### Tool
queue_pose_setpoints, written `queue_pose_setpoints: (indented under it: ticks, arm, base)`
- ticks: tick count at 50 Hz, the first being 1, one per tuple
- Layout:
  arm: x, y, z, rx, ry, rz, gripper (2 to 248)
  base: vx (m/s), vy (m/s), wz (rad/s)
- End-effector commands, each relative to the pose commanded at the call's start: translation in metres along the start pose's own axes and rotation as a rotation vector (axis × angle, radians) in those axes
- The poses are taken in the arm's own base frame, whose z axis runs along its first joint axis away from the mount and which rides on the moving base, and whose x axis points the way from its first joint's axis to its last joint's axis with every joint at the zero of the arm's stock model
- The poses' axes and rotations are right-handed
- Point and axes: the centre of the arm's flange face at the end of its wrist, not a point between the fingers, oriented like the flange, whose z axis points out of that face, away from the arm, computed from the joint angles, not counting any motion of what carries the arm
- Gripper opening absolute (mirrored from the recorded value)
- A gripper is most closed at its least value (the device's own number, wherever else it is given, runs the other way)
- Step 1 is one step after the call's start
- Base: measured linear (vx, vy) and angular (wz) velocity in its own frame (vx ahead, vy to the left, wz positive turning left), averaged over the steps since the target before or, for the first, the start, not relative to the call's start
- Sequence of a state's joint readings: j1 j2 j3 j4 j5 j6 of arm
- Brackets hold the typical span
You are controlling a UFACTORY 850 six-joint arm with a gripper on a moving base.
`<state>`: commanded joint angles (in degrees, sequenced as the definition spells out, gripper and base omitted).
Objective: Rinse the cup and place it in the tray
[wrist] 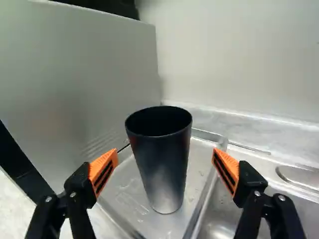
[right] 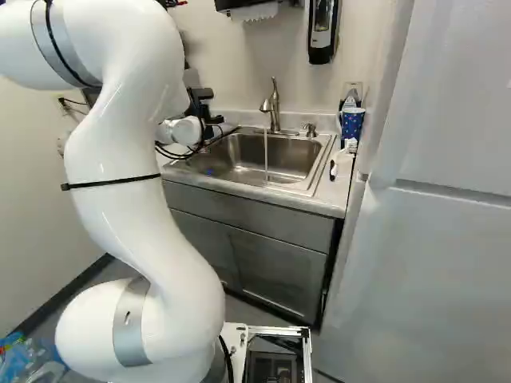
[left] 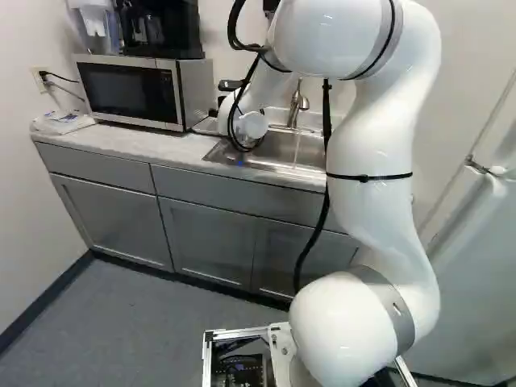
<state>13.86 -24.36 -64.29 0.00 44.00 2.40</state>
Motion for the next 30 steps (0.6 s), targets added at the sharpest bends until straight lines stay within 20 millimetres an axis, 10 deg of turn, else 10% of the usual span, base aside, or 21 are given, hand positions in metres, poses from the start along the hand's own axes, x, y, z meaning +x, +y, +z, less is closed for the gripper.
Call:
queue_pose_setpoints:
  ticks: [30]
  arm:
    - [0.033, -0.001, -0.004, 0.002, 0.057, 0.000, 247]
  base:
    - [0.000, 0.000, 0.000]
